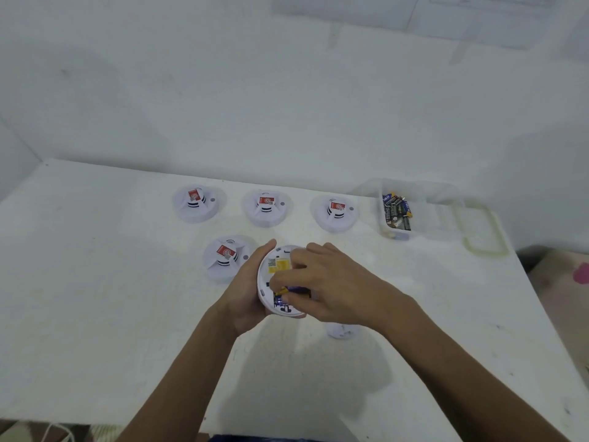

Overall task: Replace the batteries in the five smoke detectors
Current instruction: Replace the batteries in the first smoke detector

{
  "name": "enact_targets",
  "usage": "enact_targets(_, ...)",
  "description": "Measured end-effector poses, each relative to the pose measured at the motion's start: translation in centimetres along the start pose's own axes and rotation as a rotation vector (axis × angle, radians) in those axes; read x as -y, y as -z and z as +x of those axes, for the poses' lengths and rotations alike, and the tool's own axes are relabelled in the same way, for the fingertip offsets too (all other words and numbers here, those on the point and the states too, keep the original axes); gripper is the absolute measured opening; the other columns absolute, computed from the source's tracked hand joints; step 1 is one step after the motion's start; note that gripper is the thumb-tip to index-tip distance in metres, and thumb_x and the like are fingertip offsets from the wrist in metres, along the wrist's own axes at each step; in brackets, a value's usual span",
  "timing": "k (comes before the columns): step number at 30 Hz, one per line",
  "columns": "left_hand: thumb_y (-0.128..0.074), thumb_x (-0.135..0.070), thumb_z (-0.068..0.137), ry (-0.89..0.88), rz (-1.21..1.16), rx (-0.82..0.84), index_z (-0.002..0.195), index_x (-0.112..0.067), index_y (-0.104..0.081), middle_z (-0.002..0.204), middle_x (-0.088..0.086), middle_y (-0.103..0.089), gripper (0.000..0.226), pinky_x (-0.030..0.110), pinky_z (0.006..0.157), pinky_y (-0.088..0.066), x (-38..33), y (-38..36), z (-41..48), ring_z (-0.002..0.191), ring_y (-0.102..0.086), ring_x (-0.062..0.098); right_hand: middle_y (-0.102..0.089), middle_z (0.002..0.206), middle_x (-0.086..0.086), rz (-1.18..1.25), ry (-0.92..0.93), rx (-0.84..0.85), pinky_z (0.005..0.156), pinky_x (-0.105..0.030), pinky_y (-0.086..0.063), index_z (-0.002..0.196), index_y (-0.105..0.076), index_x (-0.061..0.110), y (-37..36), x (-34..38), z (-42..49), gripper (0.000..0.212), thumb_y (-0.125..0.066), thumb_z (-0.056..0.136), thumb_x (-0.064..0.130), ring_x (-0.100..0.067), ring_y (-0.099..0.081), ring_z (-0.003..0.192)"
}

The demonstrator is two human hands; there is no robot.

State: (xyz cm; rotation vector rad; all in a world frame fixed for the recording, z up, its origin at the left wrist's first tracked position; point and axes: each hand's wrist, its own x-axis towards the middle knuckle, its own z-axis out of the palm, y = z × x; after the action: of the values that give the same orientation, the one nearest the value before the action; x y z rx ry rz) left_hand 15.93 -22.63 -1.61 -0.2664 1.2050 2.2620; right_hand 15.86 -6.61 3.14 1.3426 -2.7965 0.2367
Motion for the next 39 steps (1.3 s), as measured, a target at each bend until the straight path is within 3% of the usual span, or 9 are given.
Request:
enact_targets(5, -0.035, -0.049, 0.086, 0.042, -0.008, -0.005, 0.076, -0.028, -0.080, 0.081, 0.004, -0.075, 0.050, 0.031, 0.065, -0.059, 0.3, 0.0, 0.0, 0.071, -0.072, 0.018, -0.051, 0.087, 0.004, 0.006, 0.052, 0.096, 0.063, -0.027, -0.029, 0.104, -0.057, 0.034, 0.5, -0.2, 0.2, 0.013, -0.052, 0.092, 0.036, -0.013, -0.036, 0.070)
enact_targets(8, -0.032, -0.047, 0.092, 0.073, 0.006, -0.033, 0.076, -0.026, -0.080, 0.082, 0.005, -0.075, 0.054, 0.030, 0.063, -0.060, 0.2, 0.0, 0.0, 0.071, -0.072, 0.019, -0.038, 0.082, 0.010, 0.028, 0.079, 0.109, 0.060, -0.026, -0.029, 0.102, -0.056, 0.034, 0.8, -0.2, 0.4, 0.011, -0.054, 0.091, 0.034, -0.013, -0.036, 0.068)
enact_targets(13, -0.043, -0.051, 0.079, 0.081, 0.043, -0.039, 0.082, -0.025, -0.079, 0.088, 0.006, -0.075, 0.044, 0.032, 0.064, -0.059, 0.3, -0.1, 0.1, 0.077, -0.072, 0.021, -0.032, 0.077, 0.011, 0.077, 0.096, 0.136, 0.052, -0.027, -0.032, 0.094, -0.050, 0.032, 0.9, -0.1, 0.7, 0.011, -0.057, 0.086, 0.032, -0.015, -0.037, 0.063)
enact_targets(20, -0.031, -0.048, 0.095, 0.083, 0.013, -0.073, 0.088, -0.024, -0.076, 0.084, 0.007, -0.075, 0.051, 0.035, 0.061, -0.060, 0.0, -0.1, 0.0, 0.073, -0.072, 0.022, -0.038, 0.083, 0.009, 0.154, 0.043, 0.006, 0.056, -0.027, -0.036, 0.092, -0.038, 0.028, 0.9, 0.1, 0.3, 0.019, -0.058, 0.089, 0.031, -0.014, -0.034, 0.067)
enact_targets(26, -0.031, -0.046, 0.096, -0.008, -0.048, -0.090, 0.067, -0.027, -0.079, 0.076, 0.005, -0.075, 0.059, 0.033, 0.060, -0.060, -0.3, -0.3, -0.2, 0.067, -0.072, 0.019, -0.048, 0.090, 0.016, 0.456, -0.248, -0.161, 0.058, -0.007, -0.036, 0.098, -0.043, 0.025, 1.0, 0.6, -0.6, 0.016, -0.058, 0.093, 0.026, 0.002, -0.050, 0.074)
enact_targets(29, -0.025, -0.044, 0.099, -0.020, -0.077, -0.077, 0.068, -0.026, -0.079, 0.077, 0.005, -0.076, 0.065, 0.033, 0.055, -0.059, -0.7, -0.2, -0.3, 0.066, -0.072, 0.020, -0.057, 0.096, 0.011, 0.624, -0.367, -0.281, 0.057, -0.011, -0.047, 0.102, -0.050, 0.018, 0.7, 1.2, -0.9, 0.011, -0.055, 0.093, 0.015, -0.002, -0.059, 0.082)
enact_targets(32, -0.024, -0.044, 0.099, -0.053, -0.092, -0.086, 0.079, -0.023, -0.080, 0.089, 0.009, -0.076, 0.063, 0.040, 0.061, -0.060, -1.1, -0.1, -0.3, 0.075, -0.073, 0.026, -0.054, 0.084, 0.009, 0.668, -0.475, -0.322, 0.055, -0.021, -0.051, 0.091, -0.053, 0.012, 0.5, 1.6, -1.1, 0.007, -0.050, 0.092, 0.006, -0.005, -0.056, 0.076)
enact_targets(35, -0.025, -0.043, 0.099, -0.084, -0.108, -0.089, 0.085, -0.020, -0.079, 0.096, 0.012, -0.074, 0.060, 0.049, 0.067, -0.058, -1.4, -0.2, -0.3, 0.081, -0.072, 0.031, -0.053, 0.075, 0.009, 0.631, -0.553, -0.332, 0.057, -0.015, -0.045, 0.083, -0.054, 0.011, 0.4, 2.0, -1.2, 0.010, -0.051, 0.090, 0.004, -0.001, -0.052, 0.071)
enact_targets(39, -0.024, -0.036, 0.102, -0.176, -0.118, -0.138, 0.069, -0.024, -0.079, 0.078, 0.005, -0.076, 0.065, 0.032, 0.052, -0.058, -1.6, -0.8, -0.4, 0.066, -0.073, 0.019, -0.051, 0.079, 0.013, 0.551, -0.646, -0.310, 0.062, -0.005, -0.041, 0.087, -0.057, 0.017, -0.3, 2.7, -1.3, 0.005, -0.058, 0.091, 0.016, -0.003, -0.054, 0.070)
